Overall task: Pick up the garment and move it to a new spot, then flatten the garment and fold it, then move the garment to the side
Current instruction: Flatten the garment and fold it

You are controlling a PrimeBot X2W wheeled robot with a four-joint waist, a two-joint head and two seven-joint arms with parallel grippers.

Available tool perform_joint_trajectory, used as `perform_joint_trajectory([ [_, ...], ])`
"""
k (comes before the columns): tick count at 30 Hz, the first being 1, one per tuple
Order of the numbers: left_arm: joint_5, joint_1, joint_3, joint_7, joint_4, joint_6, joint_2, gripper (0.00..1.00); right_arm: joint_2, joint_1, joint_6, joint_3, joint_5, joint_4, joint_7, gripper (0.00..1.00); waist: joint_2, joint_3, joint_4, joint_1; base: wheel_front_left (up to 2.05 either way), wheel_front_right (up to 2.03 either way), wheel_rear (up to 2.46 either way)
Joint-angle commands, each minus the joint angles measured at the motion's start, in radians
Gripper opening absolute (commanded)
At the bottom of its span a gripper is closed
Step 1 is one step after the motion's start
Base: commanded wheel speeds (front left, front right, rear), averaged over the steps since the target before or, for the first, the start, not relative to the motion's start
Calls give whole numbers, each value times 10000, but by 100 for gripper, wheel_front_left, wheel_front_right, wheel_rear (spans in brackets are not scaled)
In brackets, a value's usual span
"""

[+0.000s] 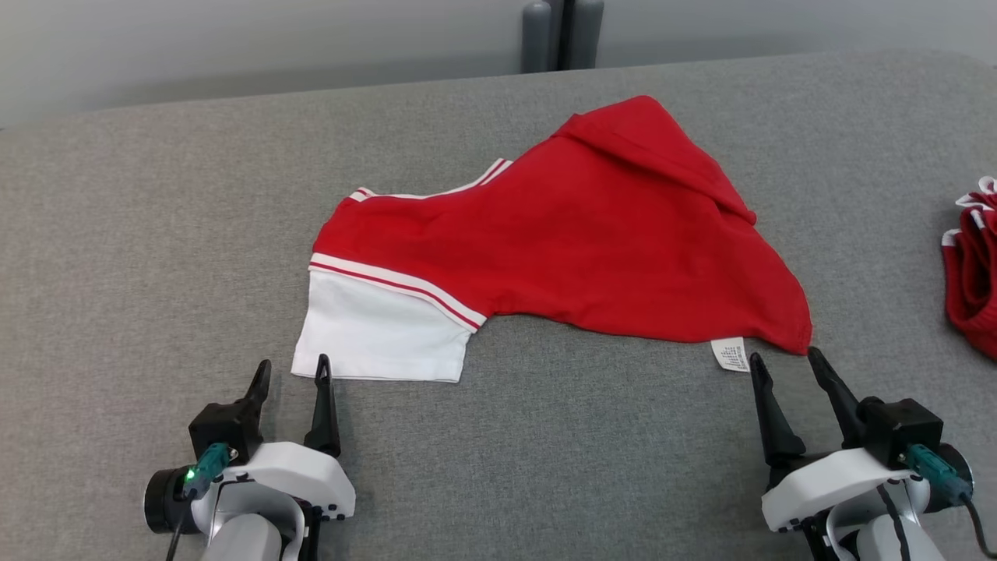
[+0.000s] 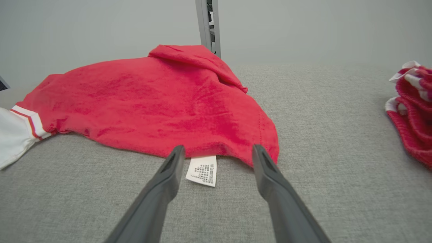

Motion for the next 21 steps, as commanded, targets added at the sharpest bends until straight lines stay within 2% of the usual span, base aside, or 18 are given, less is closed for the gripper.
perform_joint_trajectory([
  [1, -65, -216, 63, 4, 57, -50, 32, 100, -58, -94, -2, -28, 89, -50, -40, 100, 0, 205, -173, 0, 0, 0, 0],
  [8, -183, -787, 237, 7, 1046, 93, 38, 100, -56, -273, -2, -199, 50, -124, -40, 100, 0, 593, -470, 0, 0, 0, 0],
  [9, -171, -782, 158, 13, 1271, 92, 33, 76, -58, -270, 0, -234, 51, -131, -40, 100, 0, 607, -487, 0, 0, 0, 0],
  [10, -207, -781, 100, 35, 1459, 94, 25, 30, -56, -262, -2, -248, 49, -132, -40, 100, 0, 612, -502, 0, 0, 0, 0],
  [11, -244, -779, 57, 44, 1621, 110, 19, 0, -55, -258, 0, -265, 46, -123, -40, 100, 0, 612, -511, 0, 0, 0, 0],
  [15, -418, -737, -56, 55, 1884, 112, 13, 0, -56, -211, 0, -393, 50, -47, -40, 100, 0, 501, -420, 0, 0, 0, 0],
  [21, -374, -270, 213, 9, 1193, 308, 61, 0, -53, -67, 0, -454, 205, 142, -40, 100, 0, 175, 35, 0, 0, 0, 0],
])
